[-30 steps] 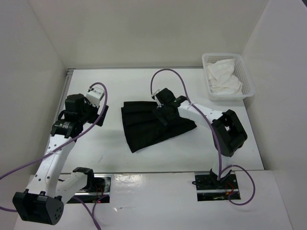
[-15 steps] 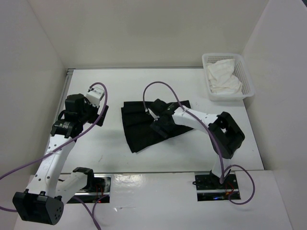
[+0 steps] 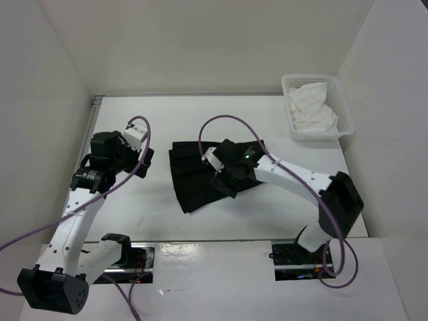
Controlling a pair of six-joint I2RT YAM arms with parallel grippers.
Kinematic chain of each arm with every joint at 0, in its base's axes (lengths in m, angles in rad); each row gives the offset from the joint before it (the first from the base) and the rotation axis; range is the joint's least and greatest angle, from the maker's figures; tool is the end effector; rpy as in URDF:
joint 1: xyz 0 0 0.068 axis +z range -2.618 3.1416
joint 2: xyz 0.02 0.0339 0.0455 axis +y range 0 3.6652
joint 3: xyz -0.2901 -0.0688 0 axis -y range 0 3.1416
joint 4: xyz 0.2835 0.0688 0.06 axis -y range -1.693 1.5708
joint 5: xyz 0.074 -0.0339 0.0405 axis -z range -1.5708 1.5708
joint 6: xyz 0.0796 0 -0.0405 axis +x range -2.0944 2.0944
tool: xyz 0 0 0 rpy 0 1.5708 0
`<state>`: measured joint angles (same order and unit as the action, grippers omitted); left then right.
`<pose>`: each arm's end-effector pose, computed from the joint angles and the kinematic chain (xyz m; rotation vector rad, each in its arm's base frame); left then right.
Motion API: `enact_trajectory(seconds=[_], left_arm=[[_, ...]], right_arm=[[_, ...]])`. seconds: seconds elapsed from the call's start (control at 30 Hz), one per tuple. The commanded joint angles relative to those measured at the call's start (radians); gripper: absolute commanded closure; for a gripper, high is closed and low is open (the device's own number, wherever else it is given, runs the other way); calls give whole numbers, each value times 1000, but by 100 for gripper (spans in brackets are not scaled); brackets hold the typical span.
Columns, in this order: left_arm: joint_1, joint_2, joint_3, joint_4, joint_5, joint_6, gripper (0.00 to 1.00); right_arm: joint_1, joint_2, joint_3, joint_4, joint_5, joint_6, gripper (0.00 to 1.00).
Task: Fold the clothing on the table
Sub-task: Fold the skirt
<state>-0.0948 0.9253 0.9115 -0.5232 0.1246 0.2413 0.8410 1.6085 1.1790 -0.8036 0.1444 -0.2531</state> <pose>0.2591 -0.0346 0.3231 0.4251 2.0601 -0.0433 0.2514 0.2639 0.1957 -1.4152 2.3894 -0.0551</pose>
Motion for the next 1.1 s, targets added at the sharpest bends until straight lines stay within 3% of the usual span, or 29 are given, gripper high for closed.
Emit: enact_trajectory(seconds=[0.0,0.2,0.47,1.07], left_arm=[[-14,23,9,17,60,36,0],[-109,240,84,6,-36,12,0],[-118,483,191,-26,-56,-19,0],[-118,400,127,35,-60,-39,0]], right_arm=[[-20,-160,56,56,4,-18,1],[-212,-116,65,139,-14,54,1],[-275,106,136,139,-14,140,1],[-284,307,191,198,0,169,1]])
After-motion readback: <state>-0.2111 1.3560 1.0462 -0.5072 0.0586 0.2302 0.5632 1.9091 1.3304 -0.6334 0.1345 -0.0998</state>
